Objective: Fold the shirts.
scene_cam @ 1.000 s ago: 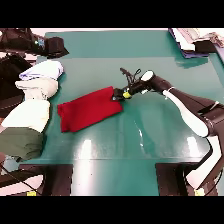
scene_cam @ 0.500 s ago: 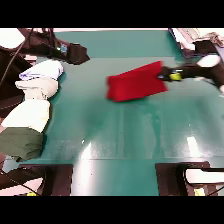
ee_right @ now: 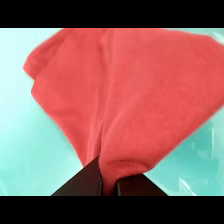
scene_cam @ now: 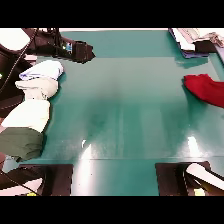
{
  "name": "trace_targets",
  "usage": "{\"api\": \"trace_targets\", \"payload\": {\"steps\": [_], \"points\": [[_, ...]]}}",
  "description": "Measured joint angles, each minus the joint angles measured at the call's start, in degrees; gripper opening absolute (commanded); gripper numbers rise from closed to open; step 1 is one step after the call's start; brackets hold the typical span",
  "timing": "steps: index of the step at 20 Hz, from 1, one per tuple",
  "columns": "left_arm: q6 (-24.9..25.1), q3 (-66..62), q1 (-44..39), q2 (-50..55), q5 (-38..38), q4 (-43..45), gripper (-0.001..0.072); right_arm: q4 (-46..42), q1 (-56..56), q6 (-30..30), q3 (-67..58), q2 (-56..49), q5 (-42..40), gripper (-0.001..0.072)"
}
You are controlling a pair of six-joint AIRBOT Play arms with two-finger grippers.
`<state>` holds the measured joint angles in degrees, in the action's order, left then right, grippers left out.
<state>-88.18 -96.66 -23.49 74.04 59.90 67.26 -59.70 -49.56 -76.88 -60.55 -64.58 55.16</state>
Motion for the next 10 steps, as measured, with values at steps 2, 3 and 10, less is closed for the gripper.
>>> {"api": "trace_targets", "payload": {"steps": [2,3,10], "points": [[-0.02,0.00,0.04,0.00,-0.15,0.04,0.0025,-0.24,-1.51,-0.57,3.02,1.57,-0.11,0.0015],[-0.02,0.00,0.04,0.00,-0.17,0.09,0.0025,-0.26,-1.66,-0.72,4.39,2.34,-0.11,0.0020],[0.07,0.00,0.02,0.00,0.28,2.40,0.0025,-14.47,1.11,-1.46,5.77,6.91,0.28,0.0573]]}}
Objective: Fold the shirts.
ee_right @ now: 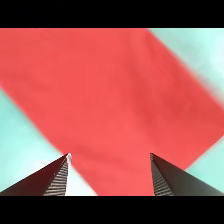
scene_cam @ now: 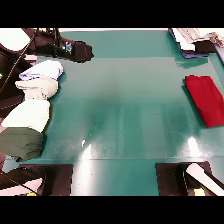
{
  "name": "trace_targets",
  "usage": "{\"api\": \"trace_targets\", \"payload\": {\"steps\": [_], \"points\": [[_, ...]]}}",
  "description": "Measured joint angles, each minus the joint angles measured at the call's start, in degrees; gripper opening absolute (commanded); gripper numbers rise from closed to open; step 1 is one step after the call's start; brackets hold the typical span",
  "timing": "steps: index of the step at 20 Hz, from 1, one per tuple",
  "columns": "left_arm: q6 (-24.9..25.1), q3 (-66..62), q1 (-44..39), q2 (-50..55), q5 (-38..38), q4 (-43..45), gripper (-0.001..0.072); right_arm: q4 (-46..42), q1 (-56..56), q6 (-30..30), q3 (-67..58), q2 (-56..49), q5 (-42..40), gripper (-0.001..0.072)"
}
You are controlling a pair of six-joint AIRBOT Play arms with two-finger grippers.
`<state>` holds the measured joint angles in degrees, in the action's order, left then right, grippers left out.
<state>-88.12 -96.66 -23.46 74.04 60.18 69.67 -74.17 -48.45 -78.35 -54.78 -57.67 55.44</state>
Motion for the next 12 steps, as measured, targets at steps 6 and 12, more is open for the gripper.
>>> {"api": "trace_targets", "payload": {"steps": [6,12], "points": [[0.07,0.00,0.00,0.00,1.25,1.29,0.0026,2.60,5.51,-0.39,-5.07,4.22,1.18,0.0571],[0.09,0.00,0.00,0.00,-0.72,1.44,0.0026,12.35,27.54,-0.42,-6.08,5.73,2.75,0.0371]]}}
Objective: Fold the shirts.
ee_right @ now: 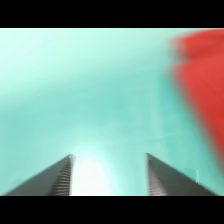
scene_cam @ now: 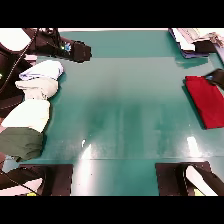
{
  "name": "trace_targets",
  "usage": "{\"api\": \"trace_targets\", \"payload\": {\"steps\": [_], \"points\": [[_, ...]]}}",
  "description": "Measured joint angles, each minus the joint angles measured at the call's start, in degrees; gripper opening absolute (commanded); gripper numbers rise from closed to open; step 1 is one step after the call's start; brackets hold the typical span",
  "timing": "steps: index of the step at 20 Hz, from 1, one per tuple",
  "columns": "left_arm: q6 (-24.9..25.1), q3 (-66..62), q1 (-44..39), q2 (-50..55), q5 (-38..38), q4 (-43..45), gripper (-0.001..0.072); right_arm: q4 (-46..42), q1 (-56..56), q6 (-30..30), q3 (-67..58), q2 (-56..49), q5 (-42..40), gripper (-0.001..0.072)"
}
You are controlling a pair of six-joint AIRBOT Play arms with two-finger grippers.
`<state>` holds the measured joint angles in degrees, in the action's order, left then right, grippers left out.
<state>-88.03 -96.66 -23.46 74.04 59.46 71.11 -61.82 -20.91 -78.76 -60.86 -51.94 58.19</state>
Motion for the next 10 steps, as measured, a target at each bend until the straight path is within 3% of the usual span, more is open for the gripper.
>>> {"api": "trace_targets", "payload": {"steps": [2,6,10], "points": [[0.00,0.00,0.00,0.00,-0.37,0.02,0.0026,0.72,8.87,0.02,-0.07,0.11,0.00,0.0017],[0.00,0.00,0.00,0.00,-0.68,0.04,0.0026,1.38,23.52,0.26,-0.13,0.17,-0.63,0.0015],[0.00,0.00,0.00,0.00,-0.74,0.02,0.0026,1.53,31.10,0.39,-0.13,0.20,-0.98,0.0015]]}}
